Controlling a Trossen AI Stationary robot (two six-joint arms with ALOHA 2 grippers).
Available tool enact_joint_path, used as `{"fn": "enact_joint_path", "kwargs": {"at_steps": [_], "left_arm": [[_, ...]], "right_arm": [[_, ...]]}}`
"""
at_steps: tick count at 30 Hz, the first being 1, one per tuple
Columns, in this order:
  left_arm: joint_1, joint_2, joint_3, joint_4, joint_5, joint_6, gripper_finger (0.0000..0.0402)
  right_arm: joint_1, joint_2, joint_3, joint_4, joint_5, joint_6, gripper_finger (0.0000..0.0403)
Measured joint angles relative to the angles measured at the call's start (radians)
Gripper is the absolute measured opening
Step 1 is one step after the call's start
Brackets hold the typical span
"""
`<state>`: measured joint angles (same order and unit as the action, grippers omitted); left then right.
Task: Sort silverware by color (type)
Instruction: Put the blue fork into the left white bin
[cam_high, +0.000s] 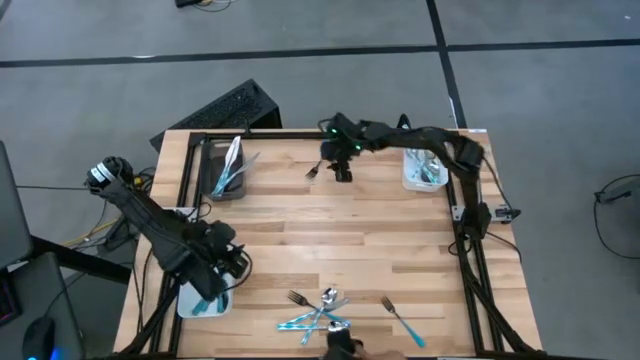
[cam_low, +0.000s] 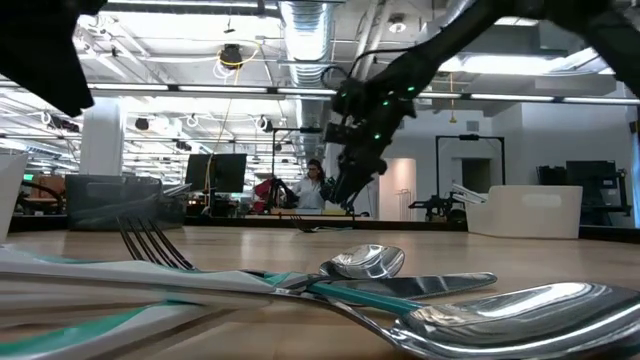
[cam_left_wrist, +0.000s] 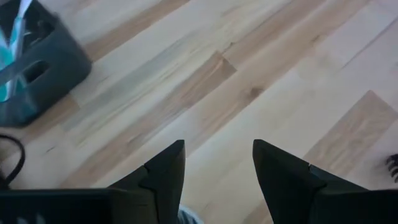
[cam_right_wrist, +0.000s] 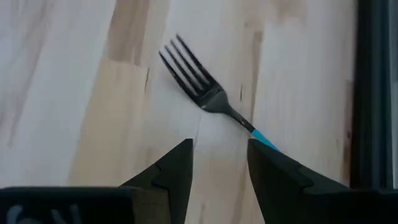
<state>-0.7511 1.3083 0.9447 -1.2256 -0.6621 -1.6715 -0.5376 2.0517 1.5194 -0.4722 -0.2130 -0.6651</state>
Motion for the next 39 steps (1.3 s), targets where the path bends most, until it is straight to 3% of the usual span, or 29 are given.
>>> {"fn": "enact_joint_path", "kwargs": {"at_steps": [10, 19, 29, 39], "left_arm": [[0.052, 0.0, 0.0, 0.02, -0.007, 0.051, 0.0176], [0.098, 0.001, 0.0, 0.015, -0.006, 0.084, 0.0176], [0.125, 0.001, 0.0, 0.014, 0.022, 0.09, 0.0176], [0.125, 0.001, 0.0, 0.041, 0.029, 0.051, 0.0176]], "right_arm": [[-0.035, 0.246, 0.375, -0.257, -0.024, -0.274, 0.0135], [-0.05, 0.372, 0.609, -0.482, -0.069, -0.438, 0.013], [-0.098, 0.407, 0.667, -0.569, -0.05, -0.628, 0.013], [-0.147, 0.408, 0.667, -0.557, -0.065, -0.636, 0.013]]}}
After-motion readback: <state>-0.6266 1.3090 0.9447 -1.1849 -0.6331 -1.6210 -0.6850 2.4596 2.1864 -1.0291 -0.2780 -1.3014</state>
